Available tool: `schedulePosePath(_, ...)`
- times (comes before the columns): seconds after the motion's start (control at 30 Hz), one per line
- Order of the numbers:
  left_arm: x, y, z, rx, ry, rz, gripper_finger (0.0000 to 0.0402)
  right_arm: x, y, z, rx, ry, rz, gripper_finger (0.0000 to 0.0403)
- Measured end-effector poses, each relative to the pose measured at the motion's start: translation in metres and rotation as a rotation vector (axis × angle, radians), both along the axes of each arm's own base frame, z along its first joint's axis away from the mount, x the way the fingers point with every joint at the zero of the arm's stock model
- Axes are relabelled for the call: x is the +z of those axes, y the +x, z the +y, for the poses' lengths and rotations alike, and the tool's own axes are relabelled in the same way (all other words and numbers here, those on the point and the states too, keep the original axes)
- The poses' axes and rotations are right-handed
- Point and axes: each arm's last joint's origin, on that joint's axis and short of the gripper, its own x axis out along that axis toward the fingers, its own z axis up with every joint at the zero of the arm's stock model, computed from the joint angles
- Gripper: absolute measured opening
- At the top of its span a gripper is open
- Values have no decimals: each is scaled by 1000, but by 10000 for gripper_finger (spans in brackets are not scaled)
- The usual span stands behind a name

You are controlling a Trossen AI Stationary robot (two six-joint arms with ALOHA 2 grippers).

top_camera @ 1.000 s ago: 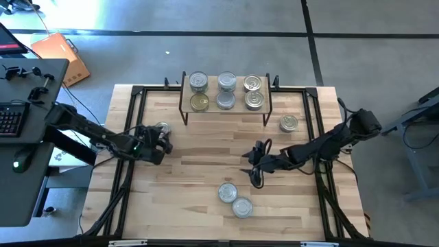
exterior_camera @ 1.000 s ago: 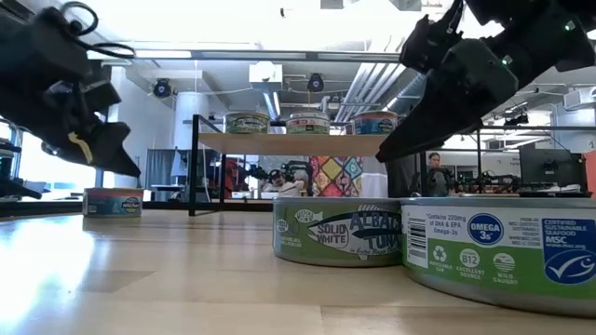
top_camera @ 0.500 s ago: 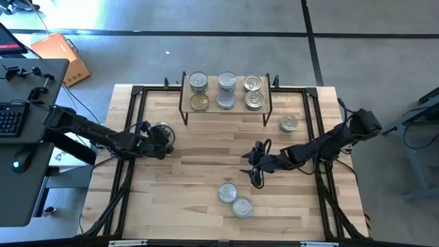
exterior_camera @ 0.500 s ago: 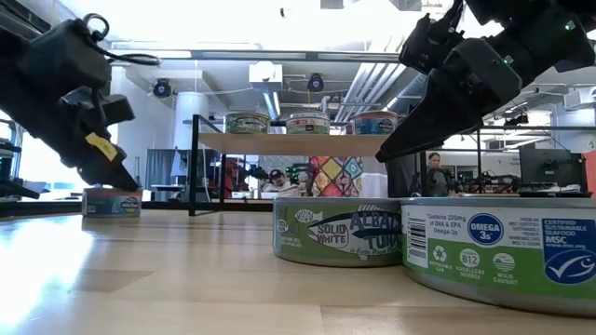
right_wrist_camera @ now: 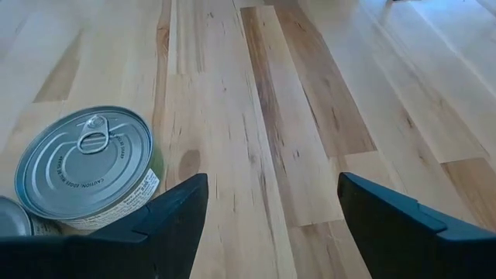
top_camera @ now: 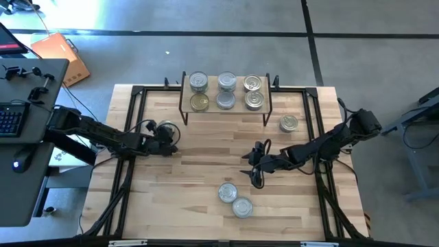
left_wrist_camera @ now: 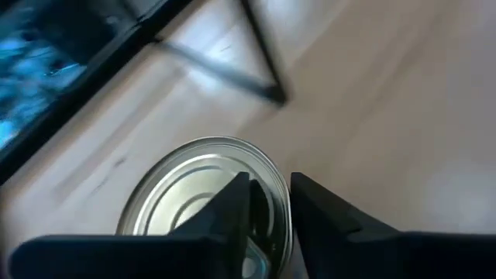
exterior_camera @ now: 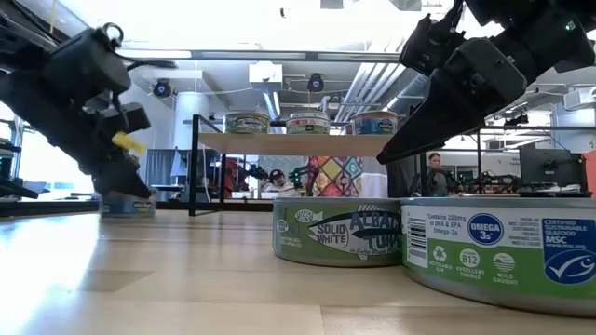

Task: Stack canned seafood by type on shelf
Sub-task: Stack the left blue tuna can on top of the top blue tuna can on the shelf

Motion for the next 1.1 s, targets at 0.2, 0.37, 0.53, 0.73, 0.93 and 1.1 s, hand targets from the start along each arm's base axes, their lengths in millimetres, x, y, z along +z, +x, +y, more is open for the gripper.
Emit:
schedulePosePath(0.2, 5, 12, -6, -182, -79, -36, 16, 0, 0, 1, 13, 14, 0, 282)
schedulePosePath(0.37, 9, 20, -18, -361, -183, -96, 4, 1, 1, 1, 25, 28, -13, 282)
schedulePosePath(0.53, 11, 23, -32, -501, -274, -141, 1, 2, 2, 3, 72, 64, -19, 282)
schedulePosePath(0.73, 15, 30, -44, -577, -290, -253, 0, 2, 2, 4, 88, 79, -16, 282)
schedulePosePath(0.93, 4, 49, -49, -546, -290, -241, 0, 6, 4, 5, 99, 92, -51, 282)
schedulePosePath(1.1, 1, 88, -61, -603, -248, -202, 0, 6, 4, 5, 100, 94, -56, 282)
